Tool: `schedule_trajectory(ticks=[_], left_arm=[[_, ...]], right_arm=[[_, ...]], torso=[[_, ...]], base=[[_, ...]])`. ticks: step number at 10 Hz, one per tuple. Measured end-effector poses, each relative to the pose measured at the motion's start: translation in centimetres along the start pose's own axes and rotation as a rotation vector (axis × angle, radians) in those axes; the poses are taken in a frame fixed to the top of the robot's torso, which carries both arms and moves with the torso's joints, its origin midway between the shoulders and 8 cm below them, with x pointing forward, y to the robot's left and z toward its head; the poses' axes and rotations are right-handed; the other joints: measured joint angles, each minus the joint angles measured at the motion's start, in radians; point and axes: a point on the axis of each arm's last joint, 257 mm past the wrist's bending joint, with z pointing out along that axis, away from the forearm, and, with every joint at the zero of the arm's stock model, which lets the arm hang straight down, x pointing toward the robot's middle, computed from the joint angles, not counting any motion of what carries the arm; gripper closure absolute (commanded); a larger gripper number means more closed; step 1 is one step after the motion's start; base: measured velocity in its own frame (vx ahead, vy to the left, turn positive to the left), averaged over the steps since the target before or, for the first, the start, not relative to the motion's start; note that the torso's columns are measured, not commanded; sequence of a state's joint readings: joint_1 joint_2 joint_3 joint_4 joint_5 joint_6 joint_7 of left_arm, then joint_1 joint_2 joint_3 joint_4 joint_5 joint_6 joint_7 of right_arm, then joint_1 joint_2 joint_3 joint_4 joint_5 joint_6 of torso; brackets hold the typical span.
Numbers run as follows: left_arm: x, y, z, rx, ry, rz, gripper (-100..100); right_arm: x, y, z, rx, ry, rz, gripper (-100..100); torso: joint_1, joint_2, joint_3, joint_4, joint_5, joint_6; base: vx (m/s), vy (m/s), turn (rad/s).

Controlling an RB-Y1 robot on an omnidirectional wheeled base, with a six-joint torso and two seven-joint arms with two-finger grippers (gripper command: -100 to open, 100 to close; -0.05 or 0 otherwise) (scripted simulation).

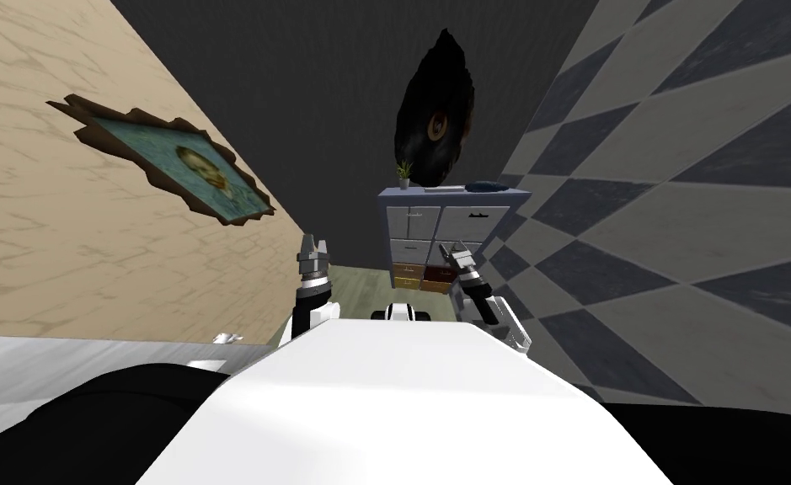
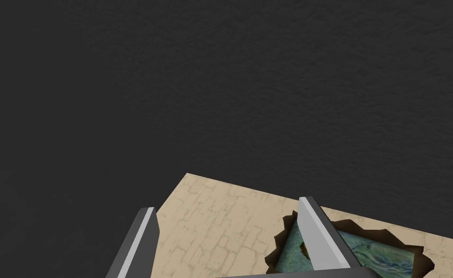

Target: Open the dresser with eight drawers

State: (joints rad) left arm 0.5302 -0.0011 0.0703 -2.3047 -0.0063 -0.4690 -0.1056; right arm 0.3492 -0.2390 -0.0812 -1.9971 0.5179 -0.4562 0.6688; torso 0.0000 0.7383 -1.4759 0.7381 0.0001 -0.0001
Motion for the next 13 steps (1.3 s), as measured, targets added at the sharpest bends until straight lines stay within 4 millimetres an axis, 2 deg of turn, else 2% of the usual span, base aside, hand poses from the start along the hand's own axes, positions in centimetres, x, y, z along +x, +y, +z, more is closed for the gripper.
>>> schedule_trajectory(ticks=[13], left_arm=[[0.0, 0.0, 0.0, 0.0, 0.0, 0.0, 0]], right_arm=[[5.0, -1.0, -0.7, -0.042, 0.109, -0.49, -100]], torso=[[-0.002, 0.001, 0.0, 0.0, -0.001, 0.0]], base=[[0.018, 0.058, -0.068]])
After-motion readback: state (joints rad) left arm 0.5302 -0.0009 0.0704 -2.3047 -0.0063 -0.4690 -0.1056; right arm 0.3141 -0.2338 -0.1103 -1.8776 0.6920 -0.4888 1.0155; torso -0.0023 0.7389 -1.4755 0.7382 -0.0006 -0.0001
